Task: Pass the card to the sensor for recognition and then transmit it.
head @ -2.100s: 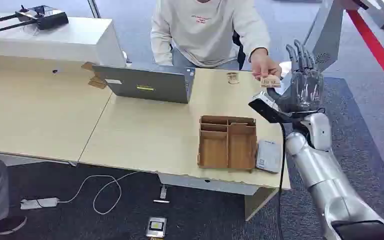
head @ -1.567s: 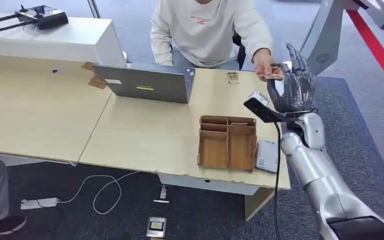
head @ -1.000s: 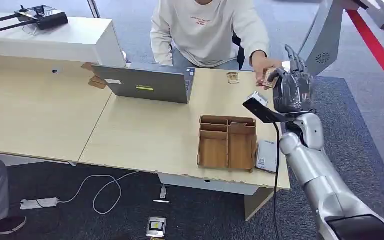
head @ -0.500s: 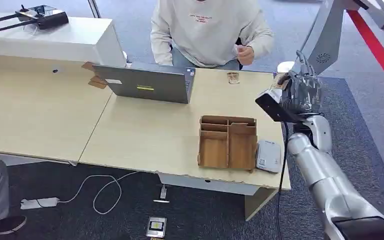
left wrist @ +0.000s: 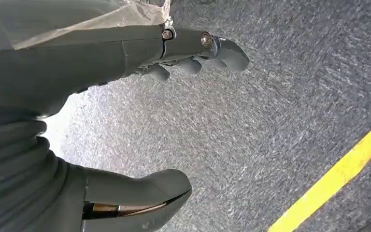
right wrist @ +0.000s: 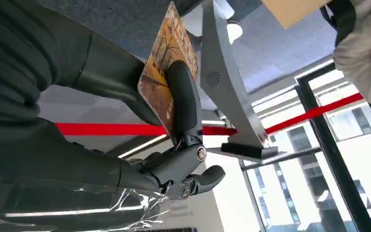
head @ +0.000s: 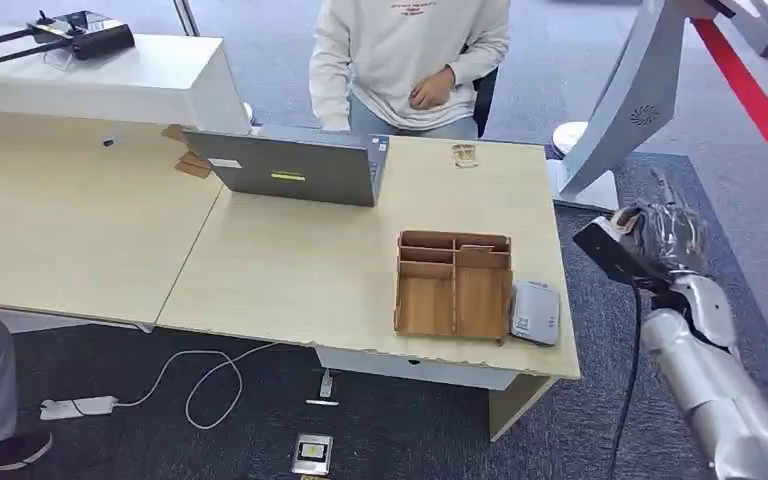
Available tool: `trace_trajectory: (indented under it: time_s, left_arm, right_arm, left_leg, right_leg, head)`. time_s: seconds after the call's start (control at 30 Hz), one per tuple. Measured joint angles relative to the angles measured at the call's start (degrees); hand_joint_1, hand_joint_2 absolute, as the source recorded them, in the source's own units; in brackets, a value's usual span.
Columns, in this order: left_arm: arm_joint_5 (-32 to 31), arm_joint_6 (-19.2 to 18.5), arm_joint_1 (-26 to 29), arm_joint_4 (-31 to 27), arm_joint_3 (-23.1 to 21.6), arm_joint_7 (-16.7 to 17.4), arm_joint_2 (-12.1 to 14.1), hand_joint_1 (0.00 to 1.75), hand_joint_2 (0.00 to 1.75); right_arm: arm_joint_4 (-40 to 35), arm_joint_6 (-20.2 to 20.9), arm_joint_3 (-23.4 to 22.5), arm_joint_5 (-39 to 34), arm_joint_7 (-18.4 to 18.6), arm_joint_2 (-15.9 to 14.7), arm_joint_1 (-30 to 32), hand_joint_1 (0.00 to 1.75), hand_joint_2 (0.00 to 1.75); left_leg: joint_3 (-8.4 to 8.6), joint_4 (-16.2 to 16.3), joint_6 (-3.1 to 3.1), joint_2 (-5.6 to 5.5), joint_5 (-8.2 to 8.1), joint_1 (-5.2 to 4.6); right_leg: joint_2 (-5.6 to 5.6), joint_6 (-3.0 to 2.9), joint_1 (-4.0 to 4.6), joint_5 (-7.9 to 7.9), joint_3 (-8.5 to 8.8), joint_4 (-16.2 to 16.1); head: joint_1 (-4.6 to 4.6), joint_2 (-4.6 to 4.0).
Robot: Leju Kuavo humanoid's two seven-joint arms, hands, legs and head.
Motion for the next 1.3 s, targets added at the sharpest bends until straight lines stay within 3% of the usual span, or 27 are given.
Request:
trace_trajectory:
  time_s: [0.13,0.6,0.93,1.3]
  left_arm:
    - [0.13,0.20,0.08,0.00,0.02,0.33,0.09,0.00,1.75]
    - [-0.26,0.94,0.20,0.00,0.42,0.35,0.15,0.00,1.75]
    - [-1.92,0.33,-0.02,0.00,0.39,0.98,0.13,0.00,1.75]
    - [-2.62,0.09,-0.09,0.00,0.39,0.98,0.11,0.00,1.75]
  right_arm:
    - [-0.22,3.87,0.00,-1.63,-0.22,-1.09,0.91,1.75,1.75]
    - [0.85,10.00,0.13,-3.17,-2.36,-1.29,-0.41,1.75,1.75]
    - [-0.81,20.82,0.87,-1.51,1.44,-2.56,0.38,1.75,1.75]
    - [-2.78,22.48,1.49,-1.27,4.09,-5.01,5.01,1.75,1.75]
  left_leg:
    - [-0.02,0.00,0.00,-0.01,0.00,0.01]
    - [-0.04,0.00,0.00,0.00,0.01,0.00]
    - [-0.02,0.00,0.00,0.00,0.01,0.01]
    - [-0.03,0.00,0.00,0.00,0.00,0.00]
  right_leg:
    - [-0.01,0.00,0.00,0.00,0.00,0.00]
    - [-0.01,0.00,0.01,0.00,-0.01,0.01]
    - [-0.01,0.00,0.02,0.00,-0.01,0.01]
    - [-0.01,0.00,0.01,0.00,-0.03,0.01]
  head:
    - [0.00,0.00]
    - [0.02,0.00]
    - [0.02,0.00]
    - [0.00,0.00]
